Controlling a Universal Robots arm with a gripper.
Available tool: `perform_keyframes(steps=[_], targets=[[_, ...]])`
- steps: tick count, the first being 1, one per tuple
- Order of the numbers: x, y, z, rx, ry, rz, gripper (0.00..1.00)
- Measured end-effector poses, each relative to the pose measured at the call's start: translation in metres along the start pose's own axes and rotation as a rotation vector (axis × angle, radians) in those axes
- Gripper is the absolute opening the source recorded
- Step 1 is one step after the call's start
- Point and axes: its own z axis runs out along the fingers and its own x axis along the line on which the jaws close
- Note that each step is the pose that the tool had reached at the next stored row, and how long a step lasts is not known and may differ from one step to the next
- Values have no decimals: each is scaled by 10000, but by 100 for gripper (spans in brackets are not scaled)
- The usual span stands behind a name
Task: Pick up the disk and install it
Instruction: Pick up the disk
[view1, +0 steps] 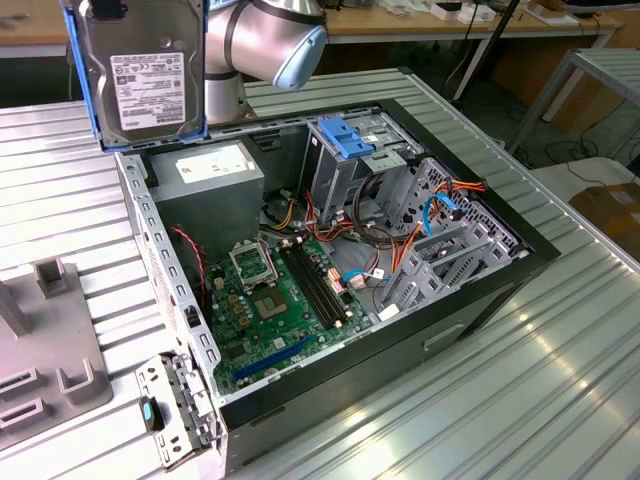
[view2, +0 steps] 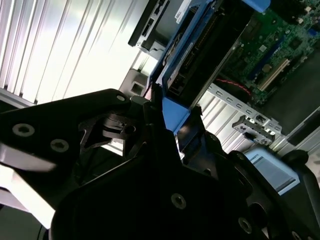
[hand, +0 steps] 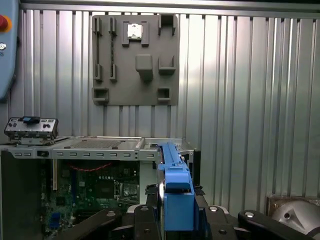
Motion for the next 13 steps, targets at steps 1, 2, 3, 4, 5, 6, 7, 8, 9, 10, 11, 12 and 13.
perform_keyframes(steps=[1,2,3,4,5,6,7,8,9,10,11,12,13], targets=[[1,-57,2,0,0,0,37],[2,-109,3,0,1,1,37],[3,-174,4,-1,1,0,37],[4,-203,4,-3,2,-2,37],[4,-204,5,-1,1,0,37],[4,-204,5,-1,1,1,37],[4,-205,5,0,1,0,37],[4,-212,5,-1,1,-2,37],[4,-232,6,0,0,-2,37],[5,-289,7,-1,1,1,37],[7,-371,9,0,0,0,37],[8,-450,10,-1,1,1,37],[9,-490,11,-1,1,1,37]])
